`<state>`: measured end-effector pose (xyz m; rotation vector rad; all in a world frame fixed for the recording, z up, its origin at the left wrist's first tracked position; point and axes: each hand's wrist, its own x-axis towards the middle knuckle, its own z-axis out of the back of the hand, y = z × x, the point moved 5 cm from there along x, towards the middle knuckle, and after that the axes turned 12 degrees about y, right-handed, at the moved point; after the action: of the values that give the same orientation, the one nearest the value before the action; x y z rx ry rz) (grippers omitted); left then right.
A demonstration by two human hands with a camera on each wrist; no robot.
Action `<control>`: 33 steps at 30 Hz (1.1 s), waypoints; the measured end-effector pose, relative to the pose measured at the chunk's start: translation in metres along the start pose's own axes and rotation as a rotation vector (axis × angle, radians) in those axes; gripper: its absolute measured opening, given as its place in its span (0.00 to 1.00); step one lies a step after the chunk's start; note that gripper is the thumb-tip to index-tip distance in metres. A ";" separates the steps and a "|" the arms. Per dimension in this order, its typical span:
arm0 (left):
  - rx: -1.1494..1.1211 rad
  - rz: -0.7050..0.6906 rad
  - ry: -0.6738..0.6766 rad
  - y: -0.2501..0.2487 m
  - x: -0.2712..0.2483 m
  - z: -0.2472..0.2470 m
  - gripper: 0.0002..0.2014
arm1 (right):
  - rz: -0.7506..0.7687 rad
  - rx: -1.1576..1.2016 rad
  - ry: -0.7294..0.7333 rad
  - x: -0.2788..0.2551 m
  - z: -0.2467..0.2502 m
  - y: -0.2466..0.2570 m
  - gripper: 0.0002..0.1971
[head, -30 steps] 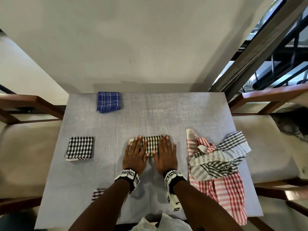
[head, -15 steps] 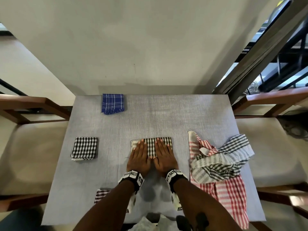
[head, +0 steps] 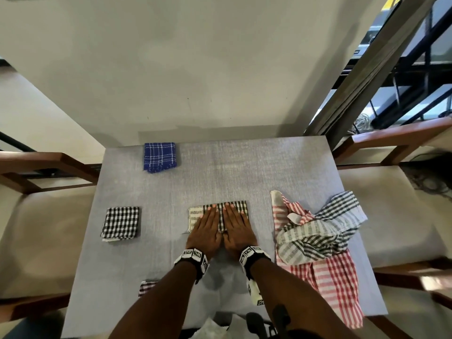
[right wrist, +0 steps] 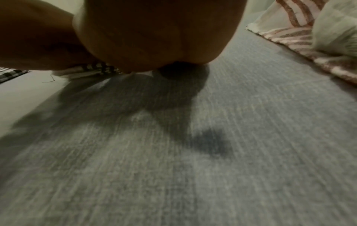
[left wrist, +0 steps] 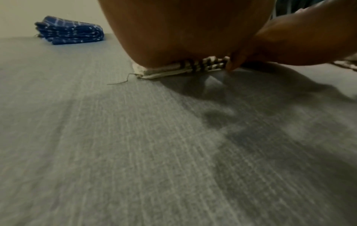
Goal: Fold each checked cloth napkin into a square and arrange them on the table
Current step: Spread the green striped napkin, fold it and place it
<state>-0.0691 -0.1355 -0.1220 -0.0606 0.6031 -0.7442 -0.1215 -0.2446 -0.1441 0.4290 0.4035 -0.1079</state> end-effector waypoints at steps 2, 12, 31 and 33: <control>0.025 -0.040 0.034 0.007 0.007 -0.007 0.37 | 0.011 -0.007 -0.010 -0.001 0.001 -0.001 0.38; -0.080 0.212 -0.065 0.025 -0.003 -0.013 0.33 | 0.029 0.041 -0.077 -0.008 0.006 0.002 0.38; -0.076 0.209 -0.117 0.024 -0.005 -0.014 0.33 | -0.159 0.018 -0.137 -0.022 0.010 -0.031 0.39; -0.082 0.212 -0.112 0.024 -0.006 -0.013 0.33 | -0.176 0.045 -0.141 -0.022 0.014 -0.030 0.39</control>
<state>-0.0643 -0.1119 -0.1363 -0.1119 0.5239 -0.5074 -0.1424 -0.2769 -0.1353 0.4270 0.2999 -0.3173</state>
